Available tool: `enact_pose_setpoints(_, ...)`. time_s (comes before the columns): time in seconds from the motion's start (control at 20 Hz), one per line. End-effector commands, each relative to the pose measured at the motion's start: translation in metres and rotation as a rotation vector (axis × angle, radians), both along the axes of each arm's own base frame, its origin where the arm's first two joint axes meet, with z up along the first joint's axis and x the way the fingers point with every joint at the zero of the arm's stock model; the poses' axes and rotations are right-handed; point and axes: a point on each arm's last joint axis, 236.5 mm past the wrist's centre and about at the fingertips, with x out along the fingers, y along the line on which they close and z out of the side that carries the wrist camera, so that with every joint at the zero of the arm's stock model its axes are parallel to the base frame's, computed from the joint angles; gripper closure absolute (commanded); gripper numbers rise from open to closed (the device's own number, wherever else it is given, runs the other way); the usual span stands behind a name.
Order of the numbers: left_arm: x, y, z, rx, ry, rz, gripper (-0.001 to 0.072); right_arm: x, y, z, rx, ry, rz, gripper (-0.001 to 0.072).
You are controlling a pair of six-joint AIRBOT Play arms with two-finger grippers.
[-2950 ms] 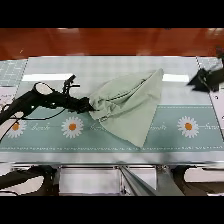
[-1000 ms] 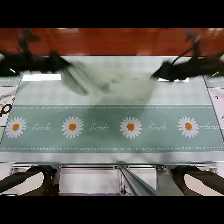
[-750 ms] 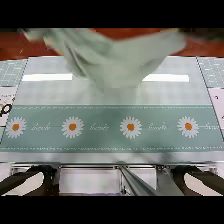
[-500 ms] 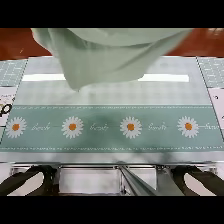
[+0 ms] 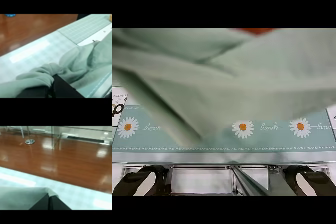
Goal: Fold the shirts.
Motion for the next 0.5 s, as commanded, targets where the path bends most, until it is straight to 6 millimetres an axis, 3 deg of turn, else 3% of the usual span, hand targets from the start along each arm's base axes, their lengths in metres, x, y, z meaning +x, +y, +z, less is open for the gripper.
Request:
enact_pose_setpoints(0.0, -0.026, 0.004, -0.017, 0.014, 0.048, 0.033, 0.0681, -0.026, -0.012, -0.02, 0.0, 0.039, -0.057, 0.0693)
enact_pose_setpoints(0.1, -0.021, 0.004, -0.032, 0.007, 0.107, 0.035, 0.0681, -0.024, -0.012, -0.03, 0.0, 0.072, -0.061, 0.0693)
enact_pose_setpoints(0.25, 0.0, 0.006, -0.067, 0.006, 0.235, 0.031, 0.0681, -0.005, -0.014, -0.052, 0.004, 0.145, -0.066, 0.0693)
enact_pose_setpoints(0.35, 0.024, 0.008, -0.101, -0.009, 0.35, 0.032, 0.0681, 0.02, -0.015, -0.081, 0.012, 0.228, -0.068, 0.0693)
enact_pose_setpoints(0.45, 0.055, 0.01, -0.14, -0.03, 0.443, 0.038, 0.0681, 0.052, -0.015, -0.126, 0.008, 0.355, -0.064, 0.0693)
